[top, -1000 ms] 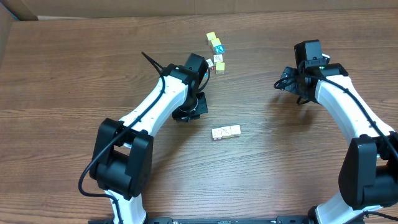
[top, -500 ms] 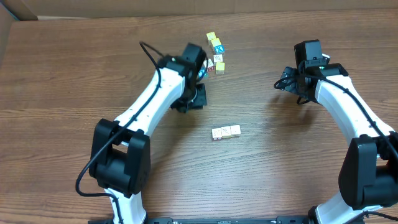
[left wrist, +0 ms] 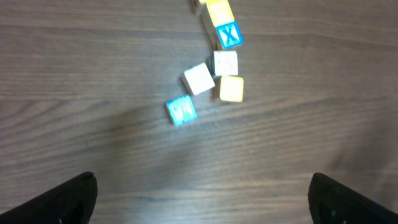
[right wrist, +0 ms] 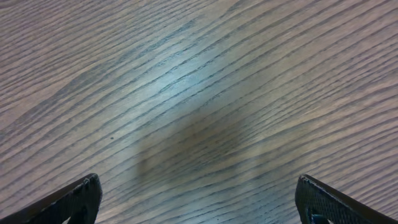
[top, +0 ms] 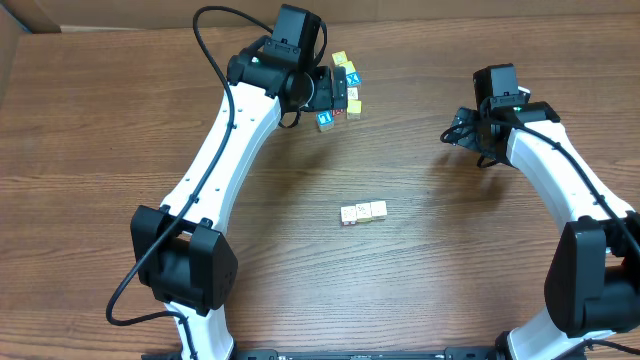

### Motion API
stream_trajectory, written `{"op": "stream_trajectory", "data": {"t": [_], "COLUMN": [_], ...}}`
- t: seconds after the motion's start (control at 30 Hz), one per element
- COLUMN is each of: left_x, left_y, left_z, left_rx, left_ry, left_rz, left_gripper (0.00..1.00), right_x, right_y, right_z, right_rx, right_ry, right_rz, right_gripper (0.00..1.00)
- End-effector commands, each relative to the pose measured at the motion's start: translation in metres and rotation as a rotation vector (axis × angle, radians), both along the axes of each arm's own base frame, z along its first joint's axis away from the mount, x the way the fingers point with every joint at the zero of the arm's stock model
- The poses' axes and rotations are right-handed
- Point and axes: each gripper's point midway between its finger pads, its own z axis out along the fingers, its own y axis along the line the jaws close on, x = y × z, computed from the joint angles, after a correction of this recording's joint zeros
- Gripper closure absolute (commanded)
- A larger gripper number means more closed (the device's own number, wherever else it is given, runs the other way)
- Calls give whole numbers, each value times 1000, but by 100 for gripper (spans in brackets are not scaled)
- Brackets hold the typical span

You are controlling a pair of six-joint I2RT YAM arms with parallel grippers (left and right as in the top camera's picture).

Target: Flip 4 blocks

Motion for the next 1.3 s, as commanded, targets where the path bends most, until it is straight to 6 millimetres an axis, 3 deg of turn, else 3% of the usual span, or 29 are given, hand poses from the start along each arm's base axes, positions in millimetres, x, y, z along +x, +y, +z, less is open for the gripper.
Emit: {"op": "stream_trajectory", "data": {"t": [0.0, 0.13, 0.4, 0.63, 0.8, 0.87, 0.9, 1.0, 1.1, 1.27], "left_x": [2, 5, 16, 22, 24, 25, 27, 31, 32, 33], "left_y": [6, 3, -11, -22, -18, -19, -19, -21, -22, -18], "left_z": [-24, -51, -126, -167, -174, -173, -173, -171, -171, -171], "left_rx": [49, 48, 74, 46, 67, 63, 60, 53, 51, 67], "left_ry": [25, 75, 157, 193, 193, 186, 180, 163, 157, 151], "left_rz": [52, 86, 72, 60, 68, 69, 69, 68, 67, 77], "left_gripper": [1, 7, 39, 43, 59, 60, 59, 44, 45, 64], "right_x": [6, 6, 6, 6, 6, 6, 6, 6, 6, 6], "right_y": [-1, -1, -1, -1, -1, -1, -1, -1, -1, -1], "right_z": [9, 9, 9, 9, 9, 9, 9, 9, 9, 9], "right_rx": [-13, -13, -13, -13, -13, -13, -13, -13, -13, -13], "right_ry": [-29, -29, -29, -29, -29, -29, -29, -29, -29, -29], "right_rz": [3, 3, 3, 3, 3, 2, 3, 2, 2, 2], "right_gripper": [0, 0, 0, 0, 0, 0, 0, 0, 0, 0]}}
